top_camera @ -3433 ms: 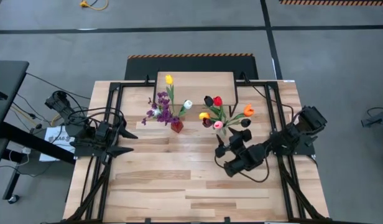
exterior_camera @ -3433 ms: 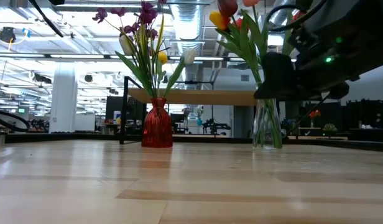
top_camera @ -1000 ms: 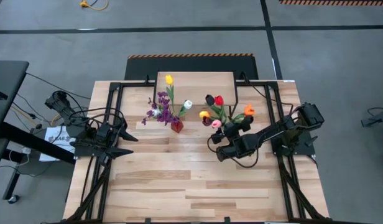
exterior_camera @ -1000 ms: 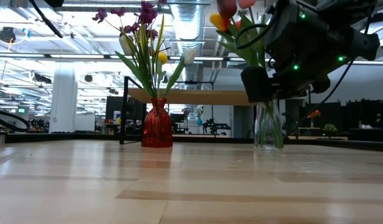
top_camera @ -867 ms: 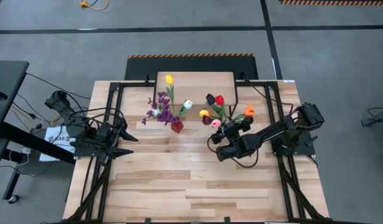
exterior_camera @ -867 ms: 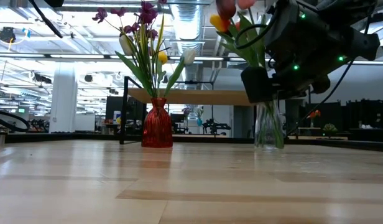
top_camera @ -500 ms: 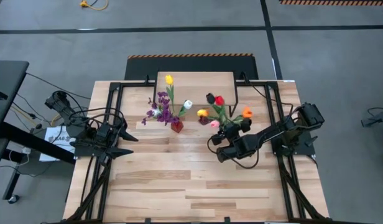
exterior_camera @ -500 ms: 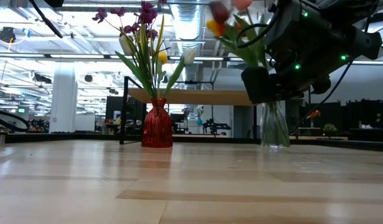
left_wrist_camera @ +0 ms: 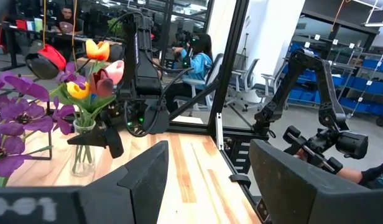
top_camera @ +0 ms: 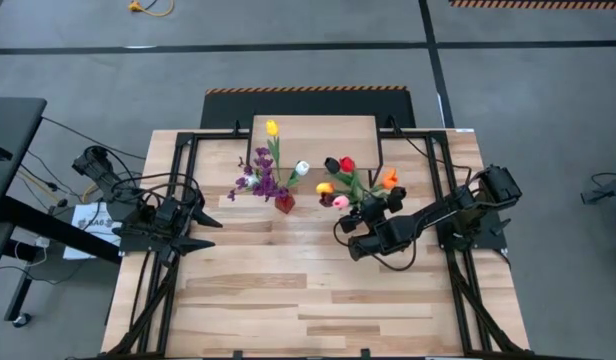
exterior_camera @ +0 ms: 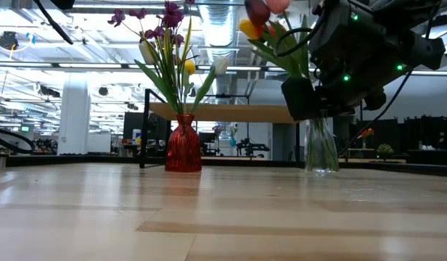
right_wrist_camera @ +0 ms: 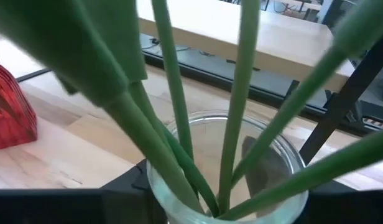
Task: Pick and place flowers into a vace then onto a shelf
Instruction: Put the transparent vase with flowers on the shelf
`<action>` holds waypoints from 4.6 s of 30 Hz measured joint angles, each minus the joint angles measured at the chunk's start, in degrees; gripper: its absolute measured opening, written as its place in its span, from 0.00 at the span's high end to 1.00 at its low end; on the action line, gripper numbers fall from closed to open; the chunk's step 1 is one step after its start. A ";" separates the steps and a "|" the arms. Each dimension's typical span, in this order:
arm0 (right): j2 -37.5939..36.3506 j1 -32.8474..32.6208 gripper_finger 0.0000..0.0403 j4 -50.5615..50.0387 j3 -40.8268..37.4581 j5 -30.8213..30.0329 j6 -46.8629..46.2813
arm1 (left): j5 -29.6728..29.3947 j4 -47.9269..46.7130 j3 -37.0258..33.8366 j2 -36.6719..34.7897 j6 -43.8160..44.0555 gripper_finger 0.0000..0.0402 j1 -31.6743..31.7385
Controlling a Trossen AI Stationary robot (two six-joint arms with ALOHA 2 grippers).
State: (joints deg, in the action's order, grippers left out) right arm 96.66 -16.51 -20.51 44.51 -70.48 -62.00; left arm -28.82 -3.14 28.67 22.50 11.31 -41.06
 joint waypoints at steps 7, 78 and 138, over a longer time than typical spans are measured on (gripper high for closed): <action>0.00 0.00 0.59 0.04 0.00 0.04 -0.54 | -0.02 0.00 0.00 0.00 0.07 0.46 0.01; -23.70 38.03 0.58 17.32 11.04 53.82 55.55 | -0.02 -0.01 0.00 0.00 1.60 0.46 0.01; -18.60 39.91 0.62 24.57 10.93 52.39 55.45 | 0.63 -0.59 0.00 0.00 2.88 0.46 0.00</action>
State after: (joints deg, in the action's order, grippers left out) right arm 78.06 23.40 4.06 55.44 -18.09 -6.55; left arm -28.18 -3.73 28.67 22.50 14.19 -41.06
